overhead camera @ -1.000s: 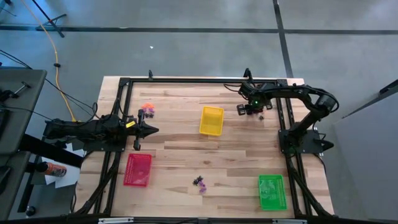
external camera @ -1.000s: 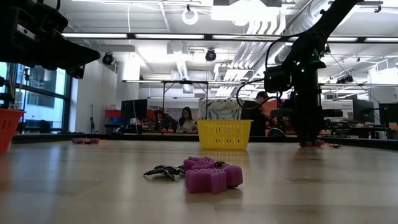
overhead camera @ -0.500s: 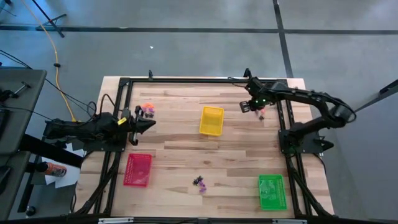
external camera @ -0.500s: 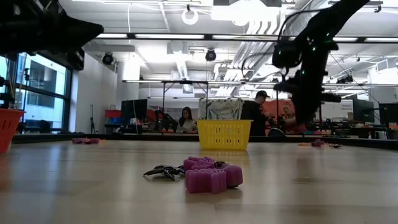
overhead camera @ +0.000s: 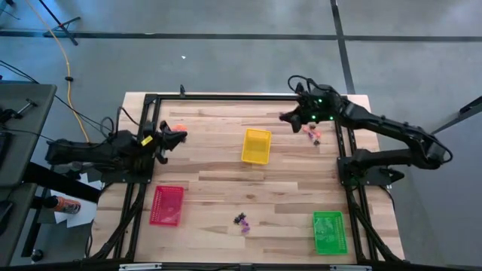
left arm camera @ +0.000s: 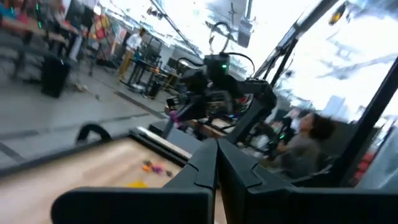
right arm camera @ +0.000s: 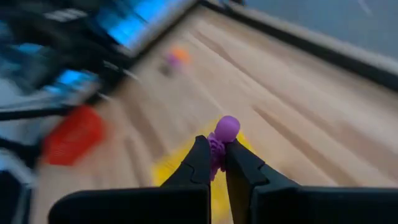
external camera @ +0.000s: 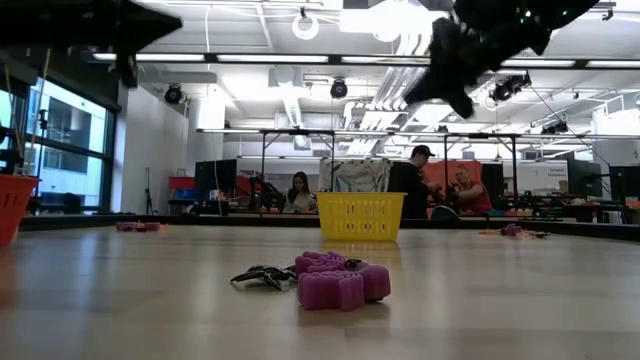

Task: Sort Halloween decoration
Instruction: Put the skeleton toy into the yellow bin

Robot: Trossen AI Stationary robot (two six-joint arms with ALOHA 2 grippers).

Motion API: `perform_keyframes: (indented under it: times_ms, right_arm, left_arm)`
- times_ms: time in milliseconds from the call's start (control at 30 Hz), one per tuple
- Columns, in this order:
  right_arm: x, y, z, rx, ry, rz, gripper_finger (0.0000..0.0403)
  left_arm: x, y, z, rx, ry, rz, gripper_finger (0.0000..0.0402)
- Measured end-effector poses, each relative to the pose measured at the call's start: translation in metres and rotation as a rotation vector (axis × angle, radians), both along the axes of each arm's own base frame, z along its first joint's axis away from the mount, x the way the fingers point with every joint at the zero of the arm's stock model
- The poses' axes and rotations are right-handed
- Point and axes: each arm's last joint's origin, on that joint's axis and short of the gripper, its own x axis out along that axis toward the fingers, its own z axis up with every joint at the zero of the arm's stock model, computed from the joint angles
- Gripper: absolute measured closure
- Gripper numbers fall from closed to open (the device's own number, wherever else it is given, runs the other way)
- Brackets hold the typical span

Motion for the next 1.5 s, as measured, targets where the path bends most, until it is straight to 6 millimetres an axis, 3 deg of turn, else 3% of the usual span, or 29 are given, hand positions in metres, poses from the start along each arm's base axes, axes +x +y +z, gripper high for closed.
perform_keyframes:
  times_ms: [233, 467, 633, 933, 1200, 1500]
  right_arm:
    - [0.022, 0.031, 0.032, -0.206, -0.285, 0.18, 0.0397]
    - [0.034, 0.073, 0.044, -0.269, -0.424, 0.361, 0.0396]
    - [0.038, 0.101, 0.046, -0.339, -0.451, 0.446, 0.0396]
    - [0.042, 0.129, 0.052, -0.391, -0.455, 0.319, 0.0396]
    - [0.067, 0.144, 0.067, -0.491, -0.389, 0.311, 0.0396]
    - [0.081, 0.145, 0.072, -0.505, -0.37, 0.316, 0.0396]
  left_arm:
    - [0.056, 0.004, 0.059, 0.181, 0.14, -0.028, 0.0401]
    - [0.119, 0.004, 0.088, 0.269, 0.26, -0.15, 0.0381]
    - [0.141, -0.003, 0.104, 0.237, 0.317, -0.229, 0.0328]
    - [0.125, -0.015, 0.118, 0.277, 0.25, -0.29, 0.0248]
    - [0.107, -0.023, 0.095, 0.273, 0.187, -0.331, 0.0241]
    - [0.107, -0.024, 0.088, 0.351, 0.184, -0.324, 0.0241]
